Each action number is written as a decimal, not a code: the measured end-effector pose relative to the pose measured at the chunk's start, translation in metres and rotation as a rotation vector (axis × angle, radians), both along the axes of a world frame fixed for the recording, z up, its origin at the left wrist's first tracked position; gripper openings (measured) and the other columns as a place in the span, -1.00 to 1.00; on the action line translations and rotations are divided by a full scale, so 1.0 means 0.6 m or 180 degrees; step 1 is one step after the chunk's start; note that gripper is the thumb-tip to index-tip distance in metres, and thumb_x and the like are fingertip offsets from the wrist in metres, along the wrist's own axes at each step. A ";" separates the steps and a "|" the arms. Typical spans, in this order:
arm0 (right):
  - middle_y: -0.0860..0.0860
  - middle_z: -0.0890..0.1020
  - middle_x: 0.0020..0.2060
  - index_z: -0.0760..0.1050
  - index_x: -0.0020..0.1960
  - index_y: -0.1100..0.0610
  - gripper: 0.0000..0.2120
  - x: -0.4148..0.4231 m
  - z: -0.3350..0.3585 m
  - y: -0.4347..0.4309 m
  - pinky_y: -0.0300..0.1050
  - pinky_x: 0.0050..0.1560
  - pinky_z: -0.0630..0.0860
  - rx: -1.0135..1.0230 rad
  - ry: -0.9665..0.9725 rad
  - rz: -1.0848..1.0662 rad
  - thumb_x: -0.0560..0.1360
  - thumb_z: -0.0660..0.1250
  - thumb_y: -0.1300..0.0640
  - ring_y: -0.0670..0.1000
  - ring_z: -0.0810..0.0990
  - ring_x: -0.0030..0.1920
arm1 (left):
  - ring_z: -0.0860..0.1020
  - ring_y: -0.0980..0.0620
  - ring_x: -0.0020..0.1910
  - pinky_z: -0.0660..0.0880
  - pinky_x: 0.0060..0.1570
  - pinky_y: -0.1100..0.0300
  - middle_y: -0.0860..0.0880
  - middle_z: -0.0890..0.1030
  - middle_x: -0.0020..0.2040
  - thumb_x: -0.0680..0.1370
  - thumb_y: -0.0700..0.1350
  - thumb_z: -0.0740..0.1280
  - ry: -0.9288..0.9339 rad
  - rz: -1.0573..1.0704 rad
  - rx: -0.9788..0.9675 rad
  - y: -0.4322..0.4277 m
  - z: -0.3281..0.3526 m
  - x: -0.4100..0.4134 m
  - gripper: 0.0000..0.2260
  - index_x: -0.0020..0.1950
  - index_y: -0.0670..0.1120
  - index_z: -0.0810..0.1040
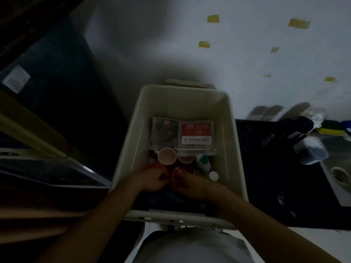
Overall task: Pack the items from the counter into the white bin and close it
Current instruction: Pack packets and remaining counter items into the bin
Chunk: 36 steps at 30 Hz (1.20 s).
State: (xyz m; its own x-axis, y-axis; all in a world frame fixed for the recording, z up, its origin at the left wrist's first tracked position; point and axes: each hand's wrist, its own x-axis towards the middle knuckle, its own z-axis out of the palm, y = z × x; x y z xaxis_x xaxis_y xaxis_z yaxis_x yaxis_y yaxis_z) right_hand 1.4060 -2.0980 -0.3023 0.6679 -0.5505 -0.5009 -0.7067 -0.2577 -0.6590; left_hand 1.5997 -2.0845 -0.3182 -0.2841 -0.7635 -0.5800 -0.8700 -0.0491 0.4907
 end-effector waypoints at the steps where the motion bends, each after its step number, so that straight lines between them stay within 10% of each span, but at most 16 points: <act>1: 0.03 0.52 0.28 0.42 0.33 0.09 -0.68 0.001 0.006 0.000 -0.37 0.12 0.44 -0.0044 -0.0099 -0.0086 0.59 0.27 0.11 -0.05 0.51 0.17 | 0.57 -0.03 0.08 0.49 0.06 0.19 -0.10 0.59 0.14 0.57 -0.06 0.29 0.0166 0.0074 -0.0093 -0.001 0.002 0.001 -0.81 0.11 -0.11 0.58; 7: -0.02 0.59 0.19 0.39 0.35 -0.08 -0.63 -0.008 0.052 -0.012 -0.03 0.17 0.57 -0.0142 -0.0559 -0.0441 0.57 0.25 0.15 -0.04 0.60 0.13 | 0.61 0.11 0.04 0.55 0.13 -0.01 0.06 0.63 0.09 0.59 0.04 0.20 0.0689 0.0447 -0.0328 -0.016 0.043 -0.008 -0.79 0.18 0.11 0.54; 16: -0.08 0.43 0.37 0.28 0.47 -0.04 -0.51 -0.073 0.137 -0.085 -0.34 0.18 0.34 -0.1036 -0.1059 -0.0943 0.58 0.29 0.08 -0.21 0.39 0.24 | 0.57 0.04 0.12 0.51 0.16 -0.08 -0.03 0.57 0.15 0.62 0.02 0.23 0.1047 0.0574 -0.1071 -0.083 0.152 -0.074 -0.74 0.25 -0.06 0.52; 22: -0.05 0.38 0.41 0.21 0.53 0.02 -0.44 -0.164 0.165 -0.127 -0.64 0.08 0.22 -0.1501 -0.1178 -0.1222 0.57 0.28 0.05 -0.34 0.33 0.21 | 0.51 0.24 0.08 0.47 0.10 0.23 0.09 0.51 0.12 0.61 -0.03 0.28 0.1221 0.0457 -0.1668 -0.121 0.185 -0.148 -0.80 0.23 0.11 0.46; 28: -0.03 0.41 0.42 0.24 0.51 -0.01 -0.46 -0.269 0.167 -0.151 -0.13 0.39 0.34 -0.1469 -0.1088 -0.1483 0.56 0.29 0.02 -0.07 0.38 0.40 | 0.53 0.16 0.14 0.51 0.18 0.13 0.02 0.50 0.19 0.61 -0.04 0.27 0.1343 0.0327 -0.1651 -0.155 0.204 -0.246 -0.71 0.33 -0.05 0.45; 36: 0.00 0.42 0.38 0.28 0.48 0.03 -0.46 -0.418 0.127 -0.169 -0.24 0.27 0.32 -0.1458 -0.0825 -0.1861 0.52 0.28 0.02 -0.04 0.42 0.34 | 0.43 0.09 0.29 0.40 0.27 0.19 0.05 0.44 0.31 0.62 0.02 0.24 0.1182 0.0012 -0.1731 -0.192 0.189 -0.380 -0.65 0.39 -0.02 0.40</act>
State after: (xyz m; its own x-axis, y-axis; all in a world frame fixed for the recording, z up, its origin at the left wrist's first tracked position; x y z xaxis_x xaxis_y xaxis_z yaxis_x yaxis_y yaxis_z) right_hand 1.1550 -2.1996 -0.2259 0.2708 -0.9626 -0.0070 -0.6495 -0.1774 -0.7394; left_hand 1.3717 -2.1995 -0.2050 -0.3877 -0.9214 0.0251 -0.6382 0.2880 0.7140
